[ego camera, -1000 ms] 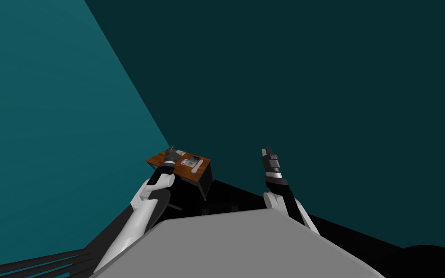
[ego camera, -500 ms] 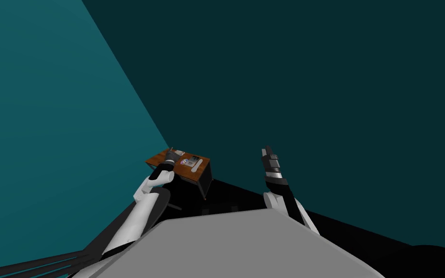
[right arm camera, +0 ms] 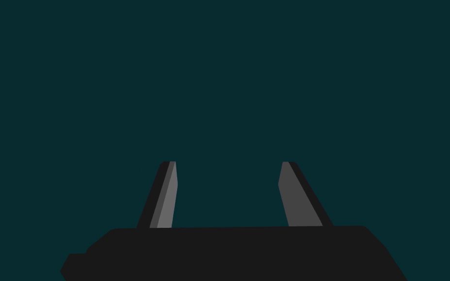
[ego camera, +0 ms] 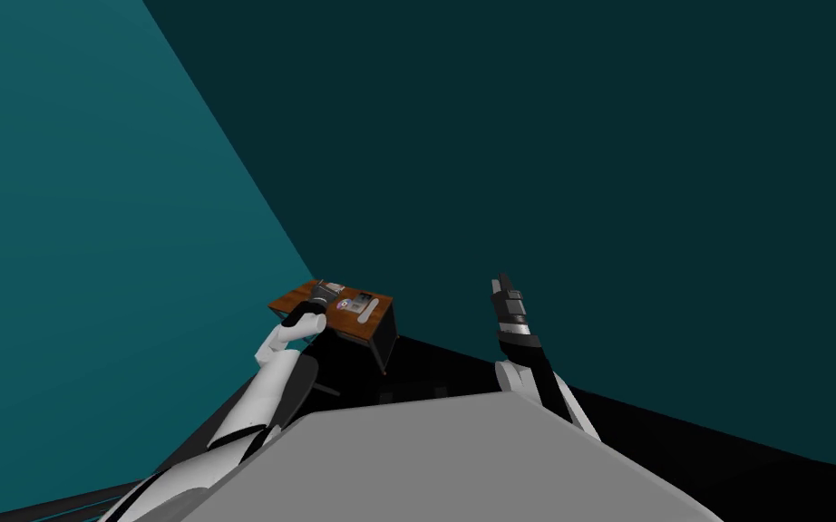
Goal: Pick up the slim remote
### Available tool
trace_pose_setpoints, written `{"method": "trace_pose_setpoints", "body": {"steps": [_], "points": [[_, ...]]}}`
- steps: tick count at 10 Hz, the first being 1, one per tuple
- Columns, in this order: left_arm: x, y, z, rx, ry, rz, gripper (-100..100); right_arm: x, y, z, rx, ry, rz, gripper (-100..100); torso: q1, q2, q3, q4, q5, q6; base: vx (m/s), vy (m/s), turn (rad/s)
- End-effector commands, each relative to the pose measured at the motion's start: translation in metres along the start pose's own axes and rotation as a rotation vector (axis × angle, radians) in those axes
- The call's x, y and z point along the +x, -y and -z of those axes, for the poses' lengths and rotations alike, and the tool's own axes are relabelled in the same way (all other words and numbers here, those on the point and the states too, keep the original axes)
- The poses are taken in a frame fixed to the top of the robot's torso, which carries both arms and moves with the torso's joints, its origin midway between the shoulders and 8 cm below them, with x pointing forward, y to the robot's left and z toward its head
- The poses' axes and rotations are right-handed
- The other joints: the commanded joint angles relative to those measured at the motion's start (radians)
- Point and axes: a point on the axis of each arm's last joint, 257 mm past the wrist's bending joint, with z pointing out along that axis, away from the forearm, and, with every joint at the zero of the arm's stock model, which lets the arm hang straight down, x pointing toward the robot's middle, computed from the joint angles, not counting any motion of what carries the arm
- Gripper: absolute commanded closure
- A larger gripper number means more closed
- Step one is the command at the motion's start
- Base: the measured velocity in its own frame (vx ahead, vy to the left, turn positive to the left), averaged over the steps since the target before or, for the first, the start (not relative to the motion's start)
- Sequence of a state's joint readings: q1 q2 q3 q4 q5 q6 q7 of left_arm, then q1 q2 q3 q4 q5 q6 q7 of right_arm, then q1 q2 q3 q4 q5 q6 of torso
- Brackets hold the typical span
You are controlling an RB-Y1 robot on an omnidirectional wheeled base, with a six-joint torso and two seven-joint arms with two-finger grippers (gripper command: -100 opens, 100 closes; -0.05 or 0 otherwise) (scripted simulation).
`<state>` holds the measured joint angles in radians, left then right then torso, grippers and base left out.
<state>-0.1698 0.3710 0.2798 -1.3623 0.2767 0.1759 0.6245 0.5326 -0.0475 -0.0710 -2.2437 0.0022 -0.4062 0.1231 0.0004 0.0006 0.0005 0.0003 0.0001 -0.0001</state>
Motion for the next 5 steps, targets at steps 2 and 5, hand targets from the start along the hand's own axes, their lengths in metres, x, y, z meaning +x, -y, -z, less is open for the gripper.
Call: {"method": "trace_pose_setpoints", "body": {"steps": [2,5], "points": [[-0.024,-0.011,-0.013,-0.062,0.075,0.072,-100,0.0,0.0,0.0,0.0,0.0,0.0,0,0.0,0.0,0.0,0.0,0.0,0.0,-0.008,0.002,-0.058],[-0.04,-0.023,-0.019,-0.114,0.131,0.116,-100,0.0,0.0,0.0,0.0,0.0,0.0,0,0.0,-0.001,-0.001,0.0,0.0,-0.001,0.002,-0.001,-0.027]]}}
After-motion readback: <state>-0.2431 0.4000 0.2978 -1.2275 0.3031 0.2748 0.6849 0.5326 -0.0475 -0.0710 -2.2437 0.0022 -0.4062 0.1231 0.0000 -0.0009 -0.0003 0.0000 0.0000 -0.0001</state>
